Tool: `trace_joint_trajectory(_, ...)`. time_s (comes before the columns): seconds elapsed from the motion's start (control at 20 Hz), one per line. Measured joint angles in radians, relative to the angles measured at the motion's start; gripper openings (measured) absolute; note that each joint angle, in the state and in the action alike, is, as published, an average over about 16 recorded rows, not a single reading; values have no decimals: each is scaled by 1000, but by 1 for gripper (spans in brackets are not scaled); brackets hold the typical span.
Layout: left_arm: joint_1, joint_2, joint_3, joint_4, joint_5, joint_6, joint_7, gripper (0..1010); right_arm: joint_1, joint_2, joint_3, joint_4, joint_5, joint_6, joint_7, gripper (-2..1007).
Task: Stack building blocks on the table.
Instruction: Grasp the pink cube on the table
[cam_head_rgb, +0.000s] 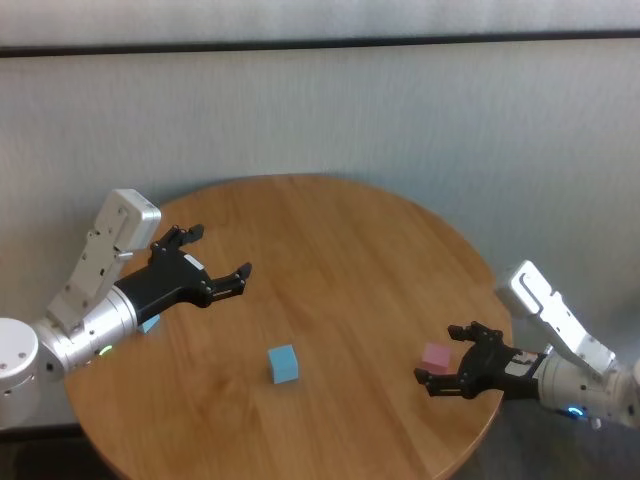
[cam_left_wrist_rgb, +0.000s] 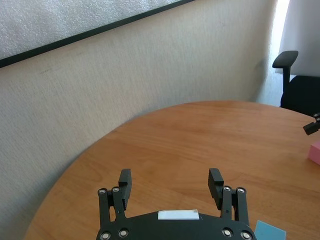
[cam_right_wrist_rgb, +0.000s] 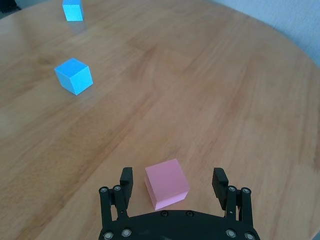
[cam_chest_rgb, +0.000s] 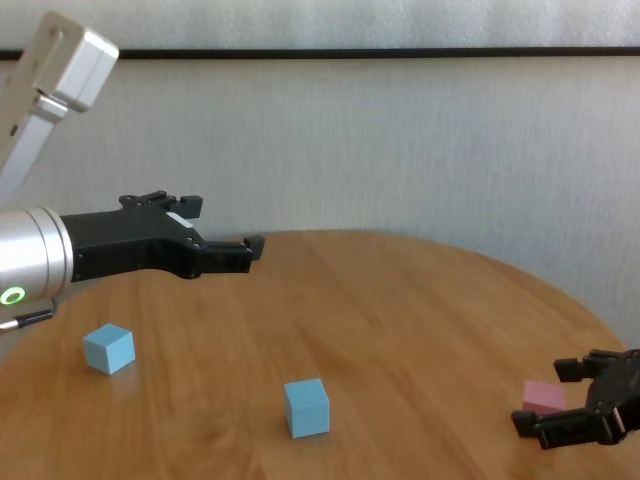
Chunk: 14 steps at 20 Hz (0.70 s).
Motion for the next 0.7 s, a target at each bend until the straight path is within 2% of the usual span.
trace_joint_trajectory(0.4, 0, 0, 0, 0, 0, 0, 0, 1003, 10, -12, -2, 23, -15, -9, 5, 992)
trace_joint_trajectory(0.7, 0, 0, 0, 0, 0, 0, 0, 1003, 11, -12, -3, 23, -16, -9, 5, 921)
